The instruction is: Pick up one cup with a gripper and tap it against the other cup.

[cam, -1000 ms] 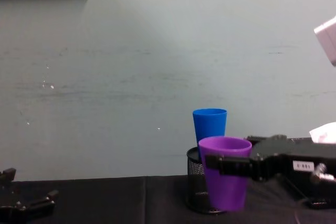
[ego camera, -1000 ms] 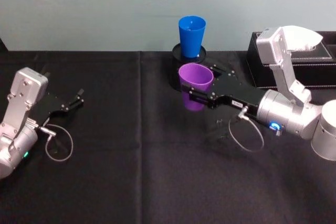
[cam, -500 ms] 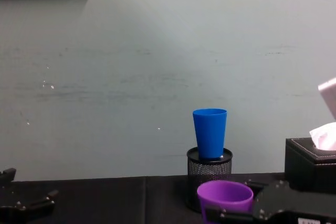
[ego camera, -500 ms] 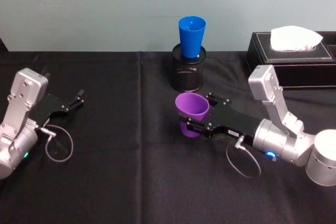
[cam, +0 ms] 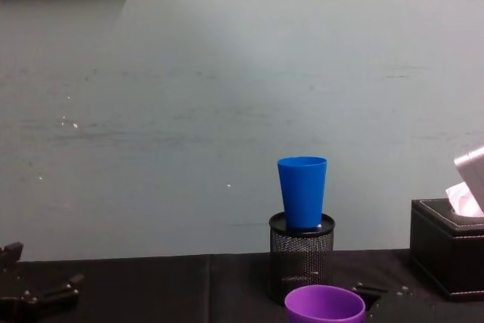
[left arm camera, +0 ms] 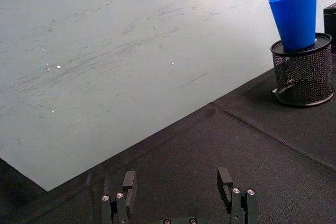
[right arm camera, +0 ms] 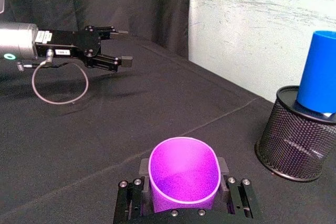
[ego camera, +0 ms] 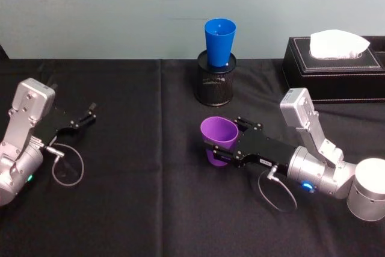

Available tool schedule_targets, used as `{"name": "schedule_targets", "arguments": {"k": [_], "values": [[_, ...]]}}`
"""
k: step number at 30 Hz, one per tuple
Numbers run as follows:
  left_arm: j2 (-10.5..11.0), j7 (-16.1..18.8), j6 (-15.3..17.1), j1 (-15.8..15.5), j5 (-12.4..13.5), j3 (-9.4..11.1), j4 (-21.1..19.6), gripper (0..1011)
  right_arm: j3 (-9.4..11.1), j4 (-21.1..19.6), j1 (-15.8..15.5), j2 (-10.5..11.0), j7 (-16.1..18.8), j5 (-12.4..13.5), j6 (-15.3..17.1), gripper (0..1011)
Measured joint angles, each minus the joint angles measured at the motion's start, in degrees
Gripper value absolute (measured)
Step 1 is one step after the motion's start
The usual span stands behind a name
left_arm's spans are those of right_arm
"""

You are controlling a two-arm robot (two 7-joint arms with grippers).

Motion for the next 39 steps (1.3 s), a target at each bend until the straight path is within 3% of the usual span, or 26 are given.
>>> {"name": "schedule_targets", "arguments": {"k": [12, 22, 32, 39], "values": [[0.0, 0.0, 0.0, 0.0, 0.0, 0.0, 0.0, 1005, 0.0, 0.2, 0.0, -0.1, 0.1, -0.1, 0.0, 749], [0.0, 0.0, 0.0, 0.0, 0.0, 0.0, 0.0, 1005, 0.0, 0.1, 0.0, -0.1, 0.1, -0.1, 0.0, 1004], [0.0, 0.0, 0.0, 0.0, 0.0, 0.0, 0.0, 1005, 0.0, 0.0, 0.0, 0.0, 0.0, -0.1, 0.0, 1004], [0.0, 0.0, 0.0, 0.0, 0.0, 0.0, 0.0, 1005, 1.1, -2.3, 0.0, 0.3, -0.3, -0.1, 0.0, 1004]]}}
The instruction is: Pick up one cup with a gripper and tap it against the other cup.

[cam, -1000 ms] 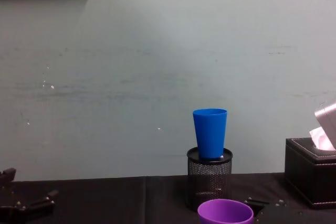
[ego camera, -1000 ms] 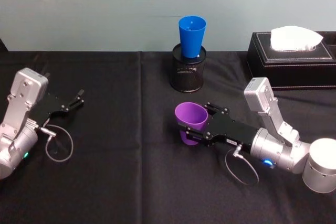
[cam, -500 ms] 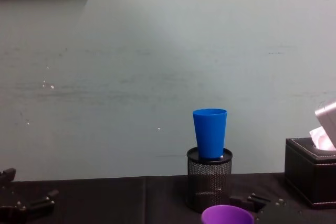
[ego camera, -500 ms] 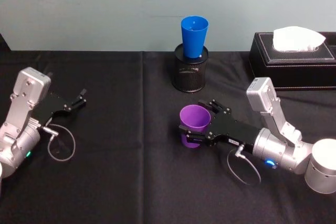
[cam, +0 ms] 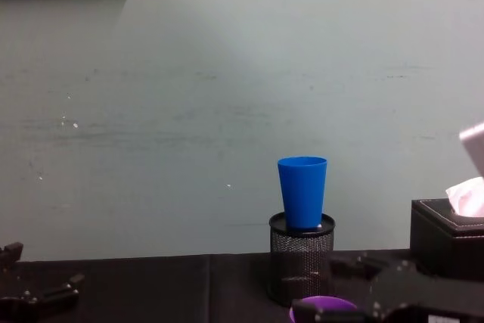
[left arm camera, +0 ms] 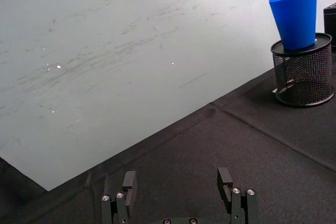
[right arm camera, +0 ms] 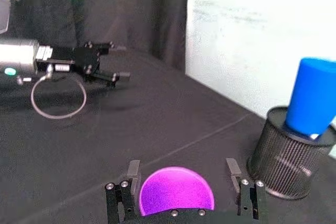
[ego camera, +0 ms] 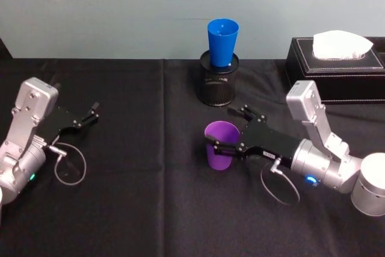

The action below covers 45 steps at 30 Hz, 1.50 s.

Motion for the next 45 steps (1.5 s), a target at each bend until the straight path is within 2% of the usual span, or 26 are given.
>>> {"name": "schedule_targets", "arguments": {"k": [6, 12, 13, 14, 15, 22, 23, 26, 27, 28, 29, 32, 37, 45], "values": [[0.0, 0.0, 0.0, 0.0, 0.0, 0.0, 0.0, 1005, 1.7, -2.5, -0.7, 0.3, -1.8, 0.3, 0.4, 1004], [0.0, 0.0, 0.0, 0.0, 0.0, 0.0, 0.0, 1005, 4.3, -5.6, -2.9, 0.1, -6.8, -0.1, 1.5, 1004], [0.0, 0.0, 0.0, 0.0, 0.0, 0.0, 0.0, 1005, 4.3, -5.6, -2.9, 0.1, -6.8, -0.1, 1.5, 1004], [0.0, 0.0, 0.0, 0.0, 0.0, 0.0, 0.0, 1005, 5.4, -6.5, -3.9, -0.2, -9.0, -0.6, 2.3, 1004], [0.0, 0.0, 0.0, 0.0, 0.0, 0.0, 0.0, 1005, 5.4, -6.5, -3.9, -0.2, -9.0, -0.6, 2.3, 1004], [0.0, 0.0, 0.0, 0.0, 0.0, 0.0, 0.0, 1005, 8.6, -8.5, -7.3, -1.4, -16.7, -3.0, 3.9, 1004], [0.0, 0.0, 0.0, 0.0, 0.0, 0.0, 0.0, 1005, 9.4, -9.0, -8.2, -1.8, -18.8, -3.9, 4.3, 1004], [0.0, 0.0, 0.0, 0.0, 0.0, 0.0, 0.0, 1005, 10.2, -9.5, -9.2, -2.4, -22.2, -5.4, 5.1, 1004], [0.0, 0.0, 0.0, 0.0, 0.0, 0.0, 0.0, 1005, 11.0, -9.9, -10.2, -3.2, -25.6, -7.0, 6.1, 1004], [0.0, 0.0, 0.0, 0.0, 0.0, 0.0, 0.0, 1005, 11.0, -9.9, -10.2, -3.2, -25.6, -7.0, 6.1, 1004], [0.0, 0.0, 0.0, 0.0, 0.0, 0.0, 0.0, 1005, 11.5, -9.9, -10.6, -3.7, -27.6, -8.0, 6.9, 1004], [0.0, 0.0, 0.0, 0.0, 0.0, 0.0, 0.0, 1005, 12.1, -9.8, -11.0, -4.7, -30.2, -9.4, 8.3, 1004], [0.0, 0.0, 0.0, 0.0, 0.0, 0.0, 0.0, 1005, 12.7, -9.2, -11.1, -5.7, -31.6, -10.7, 9.2, 1004], [0.0, 0.0, 0.0, 0.0, 0.0, 0.0, 0.0, 1005, 12.9, -8.5, -10.9, -6.0, -30.9, -10.9, 9.0, 1004]]}}
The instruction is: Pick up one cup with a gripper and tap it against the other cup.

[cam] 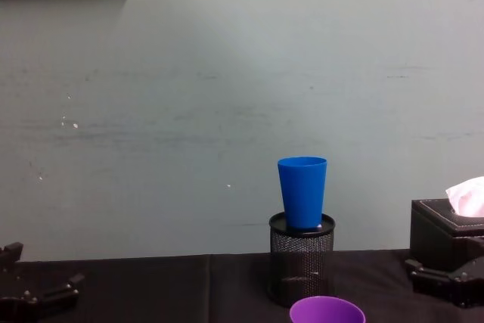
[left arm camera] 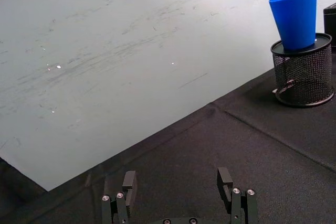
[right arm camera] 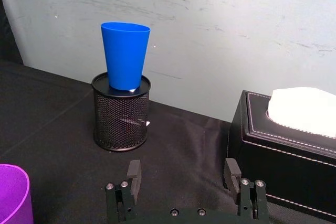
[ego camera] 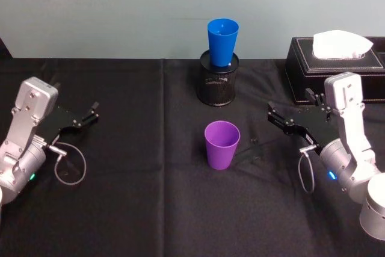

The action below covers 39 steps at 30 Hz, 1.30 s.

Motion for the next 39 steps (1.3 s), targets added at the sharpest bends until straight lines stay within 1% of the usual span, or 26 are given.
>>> {"name": "schedule_targets", "arguments": {"k": [39], "values": [[0.0, 0.0, 0.0, 0.0, 0.0, 0.0, 0.0, 1005, -0.2, -0.2, 0.0, 0.2, 0.0, 0.2, 0.0, 1004]]}}
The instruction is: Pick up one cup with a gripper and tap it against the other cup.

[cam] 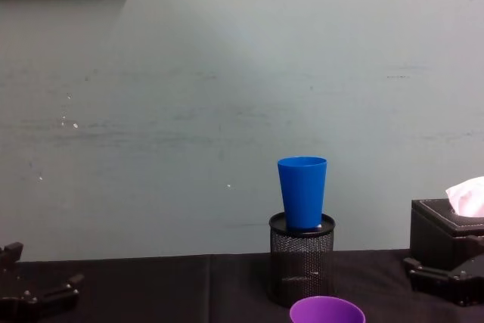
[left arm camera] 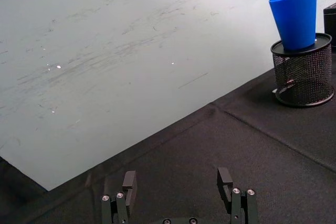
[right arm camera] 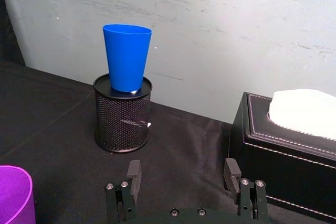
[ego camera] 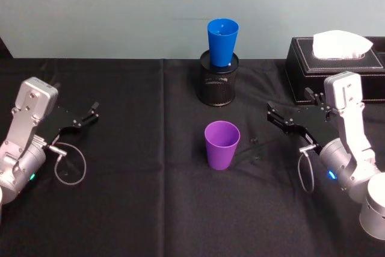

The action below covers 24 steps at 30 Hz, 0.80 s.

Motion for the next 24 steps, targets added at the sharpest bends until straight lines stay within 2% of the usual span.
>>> {"name": "schedule_targets", "arguments": {"k": [24], "values": [[0.0, 0.0, 0.0, 0.0, 0.0, 0.0, 0.0, 1005, 0.0, 0.0, 0.0, 0.0, 0.0, 0.0, 0.0, 1004]]}}
